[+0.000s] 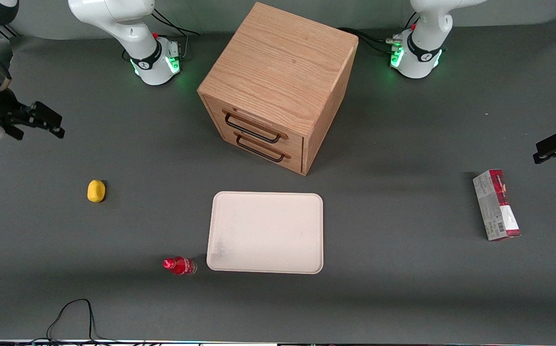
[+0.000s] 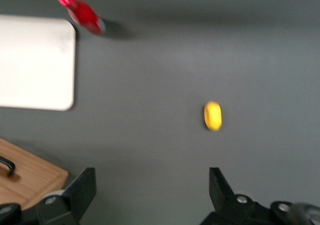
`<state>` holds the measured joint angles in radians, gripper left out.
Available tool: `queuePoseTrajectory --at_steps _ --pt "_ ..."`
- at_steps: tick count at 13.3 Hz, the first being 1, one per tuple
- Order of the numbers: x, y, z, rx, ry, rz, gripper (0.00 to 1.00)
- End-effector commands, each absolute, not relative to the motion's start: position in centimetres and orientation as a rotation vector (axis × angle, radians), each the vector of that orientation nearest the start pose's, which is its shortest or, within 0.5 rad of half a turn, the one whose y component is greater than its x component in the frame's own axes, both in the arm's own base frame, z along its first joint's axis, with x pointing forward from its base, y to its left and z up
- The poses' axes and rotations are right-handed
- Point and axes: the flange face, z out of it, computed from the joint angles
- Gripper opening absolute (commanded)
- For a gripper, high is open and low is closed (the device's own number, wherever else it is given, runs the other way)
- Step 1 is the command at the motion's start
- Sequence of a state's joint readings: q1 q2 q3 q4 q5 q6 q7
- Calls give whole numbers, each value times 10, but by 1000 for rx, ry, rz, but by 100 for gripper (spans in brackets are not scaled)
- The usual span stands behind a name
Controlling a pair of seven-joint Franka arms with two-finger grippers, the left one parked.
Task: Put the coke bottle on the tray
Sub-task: 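Move the right gripper down to the red Coca-Cola bottle beside the tray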
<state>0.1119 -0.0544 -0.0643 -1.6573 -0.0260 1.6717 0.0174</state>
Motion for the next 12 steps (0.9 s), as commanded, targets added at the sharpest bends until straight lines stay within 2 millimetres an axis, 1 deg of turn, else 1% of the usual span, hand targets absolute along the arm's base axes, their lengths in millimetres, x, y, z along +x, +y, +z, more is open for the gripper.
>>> queuePoseTrajectory --at_steps 1,2,4,5,6,8,10,11,12 --pt "635 71 609 -3121 -144 -97 100" --pt "660 88 593 -3111 -179 -96 100" --pt "701 111 557 -3086 -221 -102 100" --pt "716 122 533 -3071 -241 -93 100" --pt "729 130 504 -3059 -249 -93 100" --pt "745 154 454 -3055 -282 -109 100" --pt "759 167 410 -3040 -294 -139 100" --pt "762 176 390 -3032 -306 -149 99" --pt "766 179 375 -3030 -303 -165 99"
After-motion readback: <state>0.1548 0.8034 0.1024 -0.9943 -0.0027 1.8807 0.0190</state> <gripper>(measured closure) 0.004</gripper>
